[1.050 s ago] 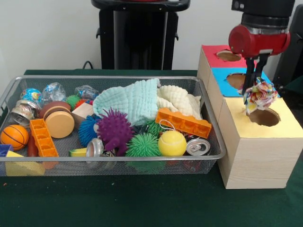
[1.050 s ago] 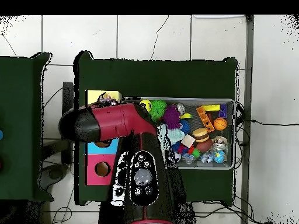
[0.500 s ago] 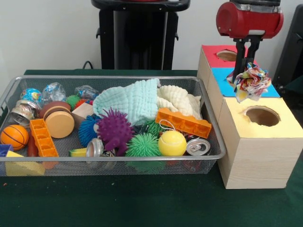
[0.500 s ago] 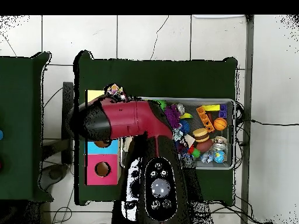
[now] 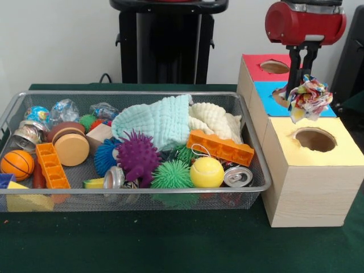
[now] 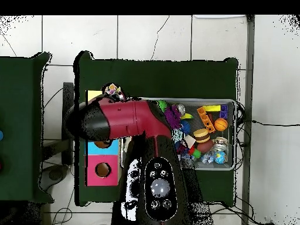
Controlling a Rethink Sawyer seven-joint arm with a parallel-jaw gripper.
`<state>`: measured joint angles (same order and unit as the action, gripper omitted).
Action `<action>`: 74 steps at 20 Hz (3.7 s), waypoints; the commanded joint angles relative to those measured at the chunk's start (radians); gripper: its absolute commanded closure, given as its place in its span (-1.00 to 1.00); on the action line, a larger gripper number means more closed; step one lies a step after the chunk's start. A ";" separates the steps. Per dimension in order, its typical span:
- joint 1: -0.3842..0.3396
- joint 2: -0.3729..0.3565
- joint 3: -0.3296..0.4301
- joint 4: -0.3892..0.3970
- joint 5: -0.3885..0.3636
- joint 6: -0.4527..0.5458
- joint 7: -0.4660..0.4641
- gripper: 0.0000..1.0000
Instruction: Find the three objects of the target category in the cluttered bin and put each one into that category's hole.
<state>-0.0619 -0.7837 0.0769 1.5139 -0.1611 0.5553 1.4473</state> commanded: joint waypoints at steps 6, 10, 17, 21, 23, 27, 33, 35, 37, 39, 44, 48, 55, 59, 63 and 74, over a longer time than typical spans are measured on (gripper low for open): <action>0.001 0.021 0.059 0.114 -0.072 -0.094 0.058 1.00; 0.007 0.045 0.050 0.157 -0.083 -0.174 0.089 1.00; 0.006 0.077 0.046 0.187 -0.074 -0.250 0.101 1.00; 0.006 0.099 0.043 0.193 -0.075 -0.288 0.101 1.00; 0.010 0.116 0.038 0.189 -0.082 -0.311 0.100 1.00; 0.024 0.144 0.013 0.183 -0.084 -0.352 0.120 1.00; 0.129 0.182 -0.122 0.127 -0.123 -0.352 0.140 1.00; 0.144 0.183 -0.135 0.122 -0.125 -0.345 0.142 1.00; 0.153 0.181 -0.143 0.120 -0.120 -0.339 0.148 1.00; 0.157 0.181 -0.149 0.124 -0.113 -0.344 0.161 1.00; 0.186 0.186 -0.190 0.133 -0.112 -0.366 0.188 1.00; 0.210 0.192 -0.211 0.139 -0.097 -0.378 0.205 1.00; 0.184 0.188 -0.178 0.179 -0.065 -0.411 0.223 1.00; 0.192 0.201 -0.175 0.181 -0.077 -0.425 0.212 1.00; 0.139 0.199 -0.084 0.212 -0.042 -0.397 0.204 1.00; 0.049 0.228 0.038 0.266 -0.019 -0.412 0.183 1.00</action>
<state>0.0496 -0.6424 -0.0187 1.6429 -0.2003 0.1466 1.4477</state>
